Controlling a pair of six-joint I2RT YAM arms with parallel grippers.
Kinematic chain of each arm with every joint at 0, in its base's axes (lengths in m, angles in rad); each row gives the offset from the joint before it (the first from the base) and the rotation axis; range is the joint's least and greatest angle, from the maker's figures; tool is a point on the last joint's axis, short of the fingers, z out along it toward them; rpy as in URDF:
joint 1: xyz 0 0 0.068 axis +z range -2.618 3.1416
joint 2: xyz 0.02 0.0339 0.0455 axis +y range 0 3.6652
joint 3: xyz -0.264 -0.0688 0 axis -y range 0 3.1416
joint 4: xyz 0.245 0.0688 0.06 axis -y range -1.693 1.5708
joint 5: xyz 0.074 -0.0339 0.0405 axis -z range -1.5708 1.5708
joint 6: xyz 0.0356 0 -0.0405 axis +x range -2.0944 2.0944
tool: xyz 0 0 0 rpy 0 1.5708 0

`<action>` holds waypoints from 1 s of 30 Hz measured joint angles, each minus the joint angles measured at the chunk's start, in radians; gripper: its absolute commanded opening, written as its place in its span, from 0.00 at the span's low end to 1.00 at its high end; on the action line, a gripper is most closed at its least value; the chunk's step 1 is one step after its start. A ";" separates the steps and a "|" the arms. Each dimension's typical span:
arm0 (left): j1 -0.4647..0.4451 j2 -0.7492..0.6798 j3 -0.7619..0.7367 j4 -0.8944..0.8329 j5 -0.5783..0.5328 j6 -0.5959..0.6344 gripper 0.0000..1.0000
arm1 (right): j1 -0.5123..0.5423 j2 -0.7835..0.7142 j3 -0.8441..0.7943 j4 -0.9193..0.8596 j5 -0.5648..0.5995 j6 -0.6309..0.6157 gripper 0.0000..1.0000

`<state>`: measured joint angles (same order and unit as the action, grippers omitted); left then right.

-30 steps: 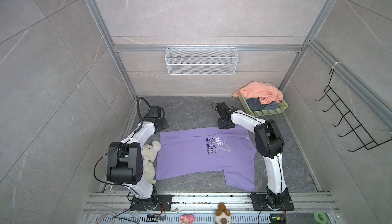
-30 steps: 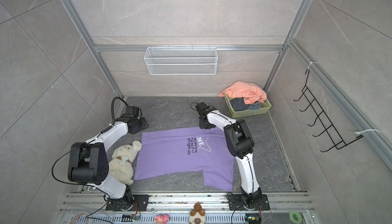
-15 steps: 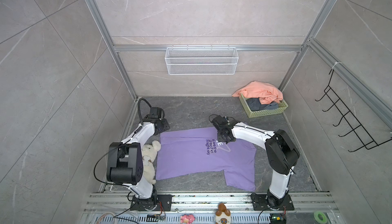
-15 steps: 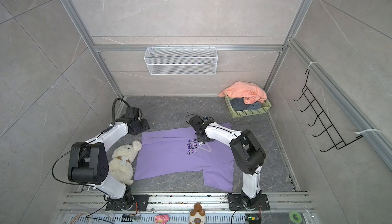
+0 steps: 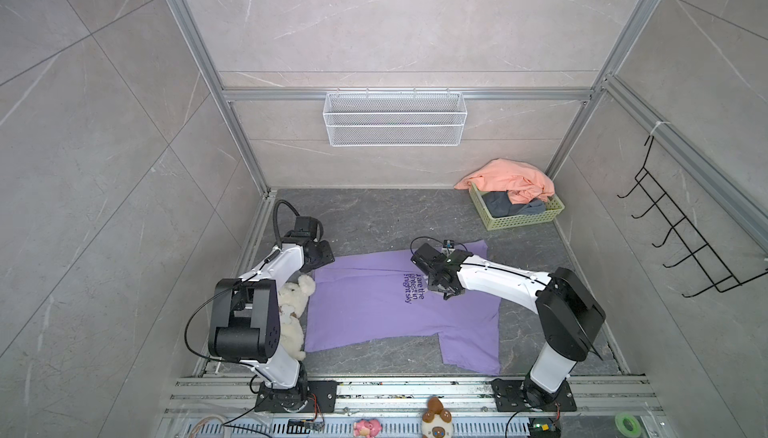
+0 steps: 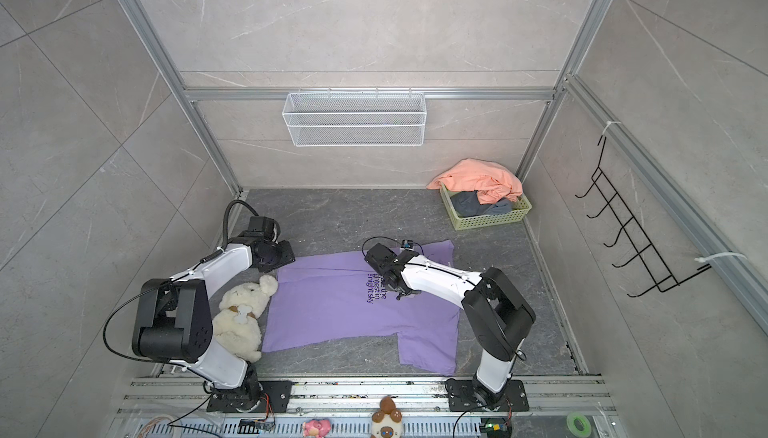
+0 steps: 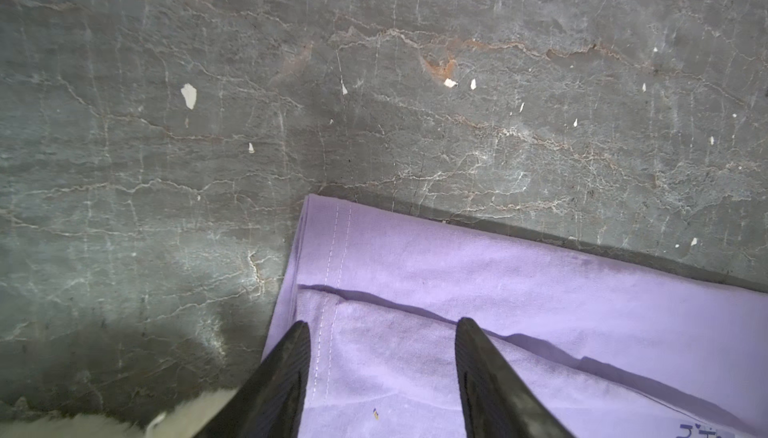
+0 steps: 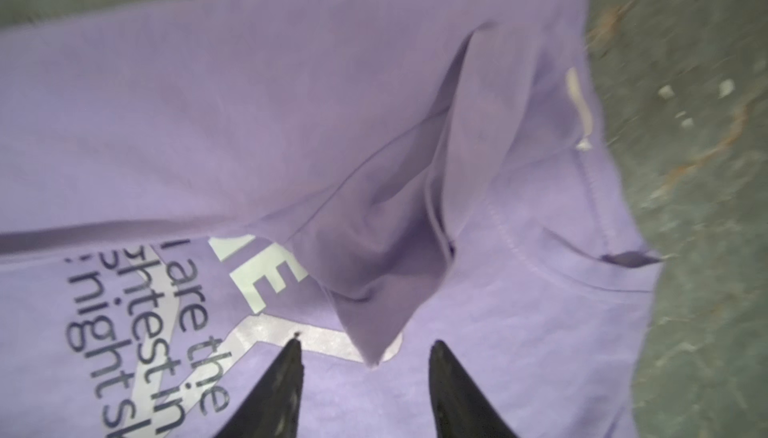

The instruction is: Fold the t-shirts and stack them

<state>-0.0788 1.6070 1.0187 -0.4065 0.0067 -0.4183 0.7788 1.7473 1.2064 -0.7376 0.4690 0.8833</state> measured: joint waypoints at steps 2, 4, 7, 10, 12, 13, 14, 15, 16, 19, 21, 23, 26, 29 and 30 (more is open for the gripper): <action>0.000 -0.004 0.000 0.000 0.000 0.000 0.59 | -0.010 0.009 0.060 -0.013 0.021 -0.009 0.54; 0.000 -0.008 0.000 0.001 0.000 0.000 0.59 | -0.026 0.042 0.144 -0.034 0.041 -0.016 0.52; 0.000 -0.008 0.000 0.003 0.000 0.000 0.59 | -0.076 0.120 0.255 -0.041 0.050 -0.031 0.45; 0.000 -0.008 0.000 0.003 -0.002 0.000 0.59 | -0.146 0.196 0.298 -0.055 0.039 -0.039 0.40; 0.000 -0.008 0.001 0.003 -0.004 0.000 0.59 | -0.194 0.237 0.303 -0.074 0.031 -0.039 0.39; 0.000 -0.007 0.003 0.003 -0.004 0.000 0.59 | -0.211 0.249 0.303 -0.087 0.028 -0.039 0.39; 0.000 -0.006 0.006 0.003 -0.005 0.000 0.59 | -0.227 0.260 0.303 -0.100 0.024 -0.038 0.39; 0.000 -0.005 0.011 0.003 -0.005 0.000 0.59 | -0.238 0.266 0.303 -0.111 0.020 -0.038 0.39; 0.000 -0.001 0.017 0.004 -0.005 0.000 0.59 | -0.245 0.269 0.303 -0.120 0.019 -0.038 0.39; 0.000 0.017 0.041 0.007 -0.005 0.000 0.59 | -0.267 0.269 0.298 -0.134 0.012 -0.036 0.39; 0.000 0.031 0.056 0.010 -0.005 -0.001 0.59 | -0.284 0.269 0.277 -0.127 0.001 -0.029 0.39; 0.000 0.049 0.072 0.013 -0.004 -0.001 0.59 | -0.305 0.269 0.248 -0.119 -0.012 -0.023 0.40; 0.000 0.083 0.096 0.016 -0.003 -0.001 0.59 | -0.335 0.273 0.230 -0.105 -0.025 -0.015 0.42; 0.000 0.101 0.107 0.018 -0.003 -0.001 0.59 | -0.348 0.286 0.236 -0.091 -0.024 -0.007 0.41; 0.000 0.103 0.109 0.018 -0.003 -0.001 0.59 | -0.350 0.291 0.240 -0.090 -0.024 -0.005 0.40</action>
<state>-0.0788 1.7103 1.1278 -0.3889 0.0036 -0.4191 0.4290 2.0388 1.4464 -0.8272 0.4446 0.8783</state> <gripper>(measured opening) 0.587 0.409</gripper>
